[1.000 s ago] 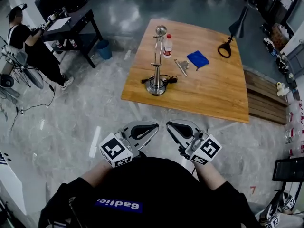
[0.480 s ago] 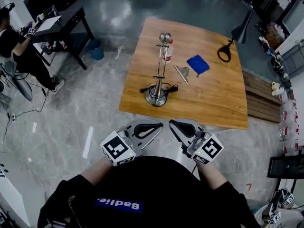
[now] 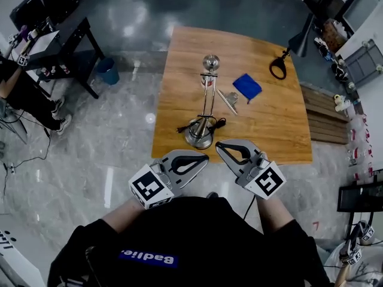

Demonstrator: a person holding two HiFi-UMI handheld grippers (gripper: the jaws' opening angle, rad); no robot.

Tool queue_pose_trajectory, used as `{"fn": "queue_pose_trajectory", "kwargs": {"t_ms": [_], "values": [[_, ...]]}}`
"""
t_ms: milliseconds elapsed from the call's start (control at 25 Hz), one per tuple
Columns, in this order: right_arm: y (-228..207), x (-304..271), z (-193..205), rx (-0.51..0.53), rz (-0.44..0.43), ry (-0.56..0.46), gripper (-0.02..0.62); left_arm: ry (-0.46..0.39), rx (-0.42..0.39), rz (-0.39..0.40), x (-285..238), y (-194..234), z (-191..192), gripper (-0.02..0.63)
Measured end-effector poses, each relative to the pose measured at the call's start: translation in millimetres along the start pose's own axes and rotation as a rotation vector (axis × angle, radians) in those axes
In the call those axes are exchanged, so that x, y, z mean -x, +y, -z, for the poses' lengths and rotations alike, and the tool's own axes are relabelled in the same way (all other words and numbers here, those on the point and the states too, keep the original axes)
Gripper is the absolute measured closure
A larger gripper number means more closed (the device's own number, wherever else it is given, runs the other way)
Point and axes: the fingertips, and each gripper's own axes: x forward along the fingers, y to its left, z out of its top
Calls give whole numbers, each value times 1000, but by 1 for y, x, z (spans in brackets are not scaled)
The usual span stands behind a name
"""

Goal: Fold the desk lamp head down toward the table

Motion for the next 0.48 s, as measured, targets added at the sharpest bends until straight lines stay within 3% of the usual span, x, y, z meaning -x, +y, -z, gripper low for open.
{"fn": "queue_pose_trajectory", "kwargs": {"t_ms": [200, 360, 480], "values": [[-28, -7, 3, 85, -53, 8, 591, 10, -13, -30, -23, 24, -9, 597], [-55, -1, 28, 226, -138, 138, 589, 17, 8, -94, -44, 39, -10, 597], [-78, -1, 29, 317, -164, 122, 589, 36, 5, -141, -57, 46, -7, 597]]}}
